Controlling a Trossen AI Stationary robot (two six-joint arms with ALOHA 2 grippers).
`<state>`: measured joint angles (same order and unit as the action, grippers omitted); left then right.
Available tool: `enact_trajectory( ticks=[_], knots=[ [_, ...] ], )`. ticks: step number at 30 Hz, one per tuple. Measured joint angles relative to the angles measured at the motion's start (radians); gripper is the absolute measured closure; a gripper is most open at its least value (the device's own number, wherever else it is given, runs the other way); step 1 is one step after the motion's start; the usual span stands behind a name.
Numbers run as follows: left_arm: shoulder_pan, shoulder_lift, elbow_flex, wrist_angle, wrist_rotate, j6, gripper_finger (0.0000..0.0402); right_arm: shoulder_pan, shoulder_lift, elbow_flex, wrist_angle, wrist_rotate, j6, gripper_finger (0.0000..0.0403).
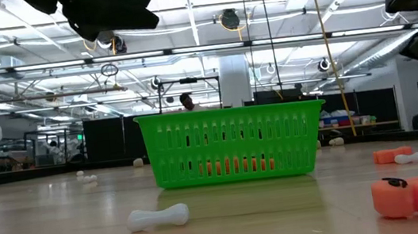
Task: Sort Halloween decoration
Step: Put the orange skeleton toy into the green basket
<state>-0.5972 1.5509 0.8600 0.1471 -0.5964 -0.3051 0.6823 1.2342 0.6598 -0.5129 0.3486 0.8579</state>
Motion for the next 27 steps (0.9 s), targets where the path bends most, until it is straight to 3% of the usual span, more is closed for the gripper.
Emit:
enact_trajectory(
  ticks=[4, 12, 27],
  knots=[
    [0.001, 0.000, 0.000, -0.002, 0.000, 0.005, 0.0208, -0.002, -0.007, 0.000, -0.005, 0.013, 0.026, 0.0250],
    [0.001, 0.000, 0.000, -0.007, -0.002, 0.023, 0.0208, -0.034, 0.117, 0.000, 0.199, 0.014, -0.164, 0.0250],
    [-0.001, 0.000, 0.000, -0.006, -0.008, 0.022, 0.0208, -0.087, 0.247, 0.001, 0.337, -0.017, -0.192, 0.0250]
  ],
)
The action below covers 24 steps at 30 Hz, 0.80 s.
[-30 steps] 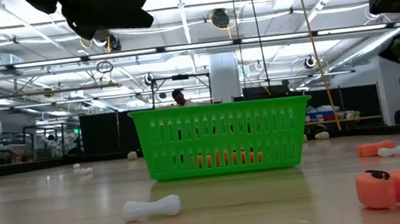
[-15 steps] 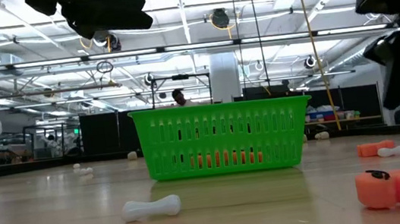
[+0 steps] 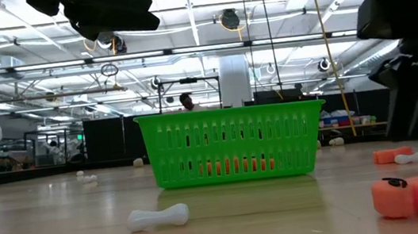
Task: Sort Halloween decoration
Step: Put the orange skeleton toy into the green basket
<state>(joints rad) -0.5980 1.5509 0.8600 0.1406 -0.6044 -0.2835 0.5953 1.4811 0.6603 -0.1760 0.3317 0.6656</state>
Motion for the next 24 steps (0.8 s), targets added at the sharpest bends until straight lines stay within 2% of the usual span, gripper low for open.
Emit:
enact_trajectory(
  ticks=[10, 14, 19, 24],
  knots=[
    [0.000, 0.000, 0.000, 0.000, 0.000, -0.025, 0.0208, -0.039, 0.047, 0.000, 0.044, -0.028, -0.024, 0.0250],
    [0.000, 0.000, 0.000, 0.000, 0.000, -0.025, 0.0208, -0.058, 0.060, 0.000, 0.043, -0.079, -0.024, 0.0254],
    [0.000, 0.000, 0.000, 0.000, 0.000, -0.025, 0.0208, -0.066, 0.069, 0.001, 0.045, -0.091, -0.031, 0.0281],
    [0.000, 0.000, 0.000, 0.000, 0.001, -0.025, 0.0208, -0.071, 0.070, 0.001, 0.045, -0.093, -0.052, 0.0329]
  ],
)
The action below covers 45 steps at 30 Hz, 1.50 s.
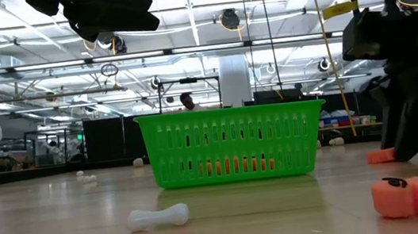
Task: Sort Halloween decoration
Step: Put the orange skeleton toy into the green basket
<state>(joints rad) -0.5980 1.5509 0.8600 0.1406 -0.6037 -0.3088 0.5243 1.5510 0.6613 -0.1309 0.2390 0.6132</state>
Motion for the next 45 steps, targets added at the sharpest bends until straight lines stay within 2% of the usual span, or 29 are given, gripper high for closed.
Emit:
enact_trajectory(
  ticks=[5, 7, 40, 45],
  knots=[
    [0.000, 0.000, 0.000, 0.000, 0.000, 0.000, 0.0208, 0.000, 0.000, 0.000, 0.005, -0.003, -0.035, 0.0385],
    [0.000, 0.000, 0.000, 0.000, 0.000, 0.000, 0.0208, 0.000, 0.000, 0.000, 0.009, -0.005, -0.044, 0.0395],
    [0.000, 0.000, 0.000, -0.001, 0.013, 0.000, 0.0208, 0.001, -0.003, -0.002, 0.050, -0.028, -0.043, 0.0393],
    [0.000, 0.000, 0.000, 0.001, 0.026, 0.047, 0.0208, 0.001, -0.004, -0.002, 0.049, -0.030, -0.033, 0.0393]
  ],
)
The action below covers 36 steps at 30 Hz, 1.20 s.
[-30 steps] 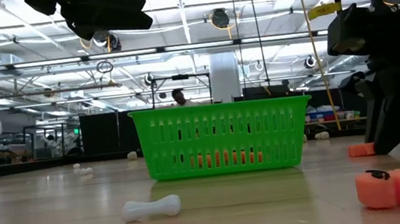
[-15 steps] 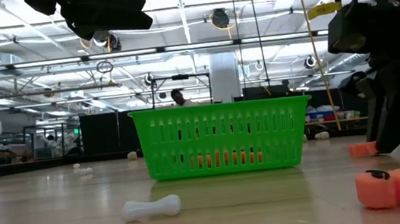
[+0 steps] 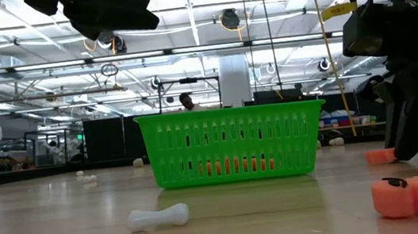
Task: Sort Halloween decoration
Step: Put the orange skeleton toy into the green basket
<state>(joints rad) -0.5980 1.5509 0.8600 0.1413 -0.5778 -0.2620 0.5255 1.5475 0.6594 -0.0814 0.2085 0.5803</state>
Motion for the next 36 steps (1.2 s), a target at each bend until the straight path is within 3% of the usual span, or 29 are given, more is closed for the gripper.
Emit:
enact_trajectory(
  ticks=[15, 26, 36],
  knots=[
    [0.002, 0.000, 0.000, 0.007, 0.000, 0.110, 0.0208, -0.006, -0.002, 0.001, -0.004, -0.049, -0.016, 0.0393],
    [0.000, 0.000, 0.000, 0.005, 0.061, -0.016, 0.0208, -0.005, -0.002, 0.002, -0.001, -0.061, 0.017, 0.0393],
    [-0.005, 0.000, 0.001, 0.006, 0.061, -0.020, 0.0208, -0.007, -0.001, 0.016, -0.011, -0.086, 0.016, 0.0393]
  ],
)
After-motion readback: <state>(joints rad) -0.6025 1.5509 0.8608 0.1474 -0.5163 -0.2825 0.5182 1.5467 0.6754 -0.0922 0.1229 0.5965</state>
